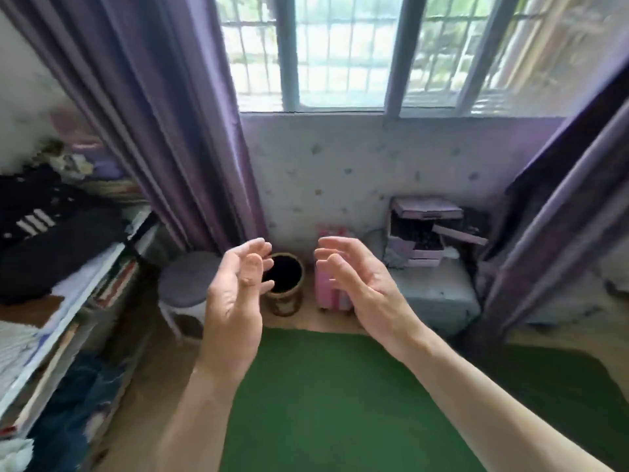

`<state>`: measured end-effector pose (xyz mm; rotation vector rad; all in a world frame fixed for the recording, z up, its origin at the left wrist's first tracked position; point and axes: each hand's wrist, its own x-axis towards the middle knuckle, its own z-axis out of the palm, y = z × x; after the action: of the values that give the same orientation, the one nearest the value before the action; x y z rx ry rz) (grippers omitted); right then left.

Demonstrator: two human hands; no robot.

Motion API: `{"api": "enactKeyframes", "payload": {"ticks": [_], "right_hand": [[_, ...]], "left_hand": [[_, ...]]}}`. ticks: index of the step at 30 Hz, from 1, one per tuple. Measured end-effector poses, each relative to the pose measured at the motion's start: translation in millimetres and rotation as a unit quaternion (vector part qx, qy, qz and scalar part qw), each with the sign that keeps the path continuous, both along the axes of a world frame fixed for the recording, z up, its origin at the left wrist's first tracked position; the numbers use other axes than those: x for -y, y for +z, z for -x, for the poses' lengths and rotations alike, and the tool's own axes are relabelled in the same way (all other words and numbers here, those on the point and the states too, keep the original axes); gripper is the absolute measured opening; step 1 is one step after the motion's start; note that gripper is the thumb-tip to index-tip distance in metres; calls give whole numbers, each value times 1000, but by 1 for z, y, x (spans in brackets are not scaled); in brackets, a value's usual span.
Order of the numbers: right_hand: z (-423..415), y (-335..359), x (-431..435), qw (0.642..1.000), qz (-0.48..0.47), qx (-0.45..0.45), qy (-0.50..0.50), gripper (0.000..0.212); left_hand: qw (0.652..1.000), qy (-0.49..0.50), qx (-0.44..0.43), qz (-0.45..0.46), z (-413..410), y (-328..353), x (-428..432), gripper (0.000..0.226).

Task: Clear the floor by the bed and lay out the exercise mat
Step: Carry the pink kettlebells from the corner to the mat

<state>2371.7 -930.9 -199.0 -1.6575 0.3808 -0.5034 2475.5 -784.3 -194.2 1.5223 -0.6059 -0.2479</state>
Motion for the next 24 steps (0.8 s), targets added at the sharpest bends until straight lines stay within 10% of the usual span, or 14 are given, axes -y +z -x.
{"api": "enactKeyframes", "payload": {"ticks": [14, 24], "right_hand": [[306, 5, 63, 869, -20, 39, -494, 48], [458, -5, 102, 802, -18, 93, -590, 52]], "left_hand": [[893, -449, -1, -6, 204, 10, 203, 44], [838, -546, -6, -4, 375, 19, 283, 50]]}}
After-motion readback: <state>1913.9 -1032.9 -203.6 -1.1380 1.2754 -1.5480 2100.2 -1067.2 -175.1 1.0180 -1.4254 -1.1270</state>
